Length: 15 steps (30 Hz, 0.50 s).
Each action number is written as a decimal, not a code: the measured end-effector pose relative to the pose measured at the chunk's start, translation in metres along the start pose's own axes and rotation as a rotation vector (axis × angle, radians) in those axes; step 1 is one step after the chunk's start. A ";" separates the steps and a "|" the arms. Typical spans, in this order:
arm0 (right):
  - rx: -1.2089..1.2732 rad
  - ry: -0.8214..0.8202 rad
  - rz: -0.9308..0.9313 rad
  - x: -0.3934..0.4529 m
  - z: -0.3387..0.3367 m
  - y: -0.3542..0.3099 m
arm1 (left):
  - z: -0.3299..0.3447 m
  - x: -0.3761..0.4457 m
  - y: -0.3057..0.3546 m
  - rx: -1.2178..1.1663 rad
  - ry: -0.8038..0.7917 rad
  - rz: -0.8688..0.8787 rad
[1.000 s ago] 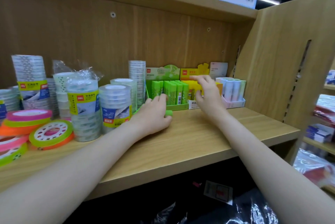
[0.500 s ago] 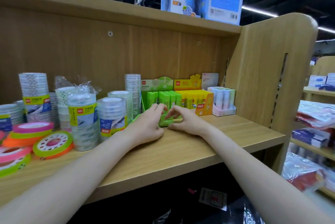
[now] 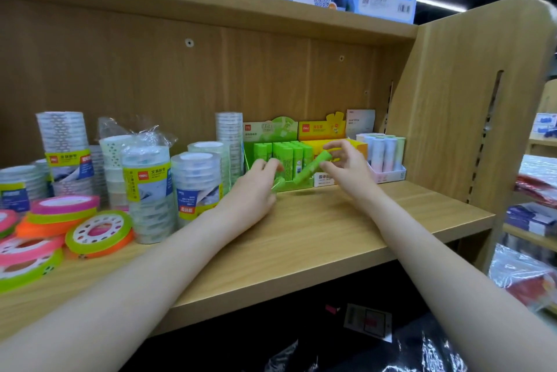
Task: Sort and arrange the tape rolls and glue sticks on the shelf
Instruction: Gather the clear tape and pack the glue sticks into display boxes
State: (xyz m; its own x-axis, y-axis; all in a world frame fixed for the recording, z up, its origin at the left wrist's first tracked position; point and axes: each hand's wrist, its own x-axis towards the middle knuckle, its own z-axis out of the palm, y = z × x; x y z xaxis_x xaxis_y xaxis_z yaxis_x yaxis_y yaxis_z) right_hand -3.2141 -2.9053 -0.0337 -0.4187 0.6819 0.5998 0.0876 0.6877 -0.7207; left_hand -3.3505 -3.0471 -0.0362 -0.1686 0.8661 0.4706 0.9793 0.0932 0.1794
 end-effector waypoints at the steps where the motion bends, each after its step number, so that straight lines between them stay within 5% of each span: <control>1: 0.027 0.020 0.007 0.001 -0.001 0.000 | 0.000 0.001 0.000 0.026 0.022 -0.020; 10: 0.040 0.033 -0.208 0.002 0.009 -0.015 | 0.012 0.001 0.000 0.299 -0.148 -0.166; 15: -0.248 0.022 -0.438 0.033 0.038 -0.039 | 0.009 0.004 0.000 0.279 -0.168 -0.167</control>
State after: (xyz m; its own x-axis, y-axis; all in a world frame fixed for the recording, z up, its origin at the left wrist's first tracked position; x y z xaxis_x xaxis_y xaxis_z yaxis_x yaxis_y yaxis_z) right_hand -3.2655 -2.9188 0.0015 -0.4453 0.3195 0.8364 0.1210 0.9471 -0.2974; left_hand -3.3499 -3.0391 -0.0418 -0.3304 0.8941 0.3024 0.9366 0.3502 -0.0119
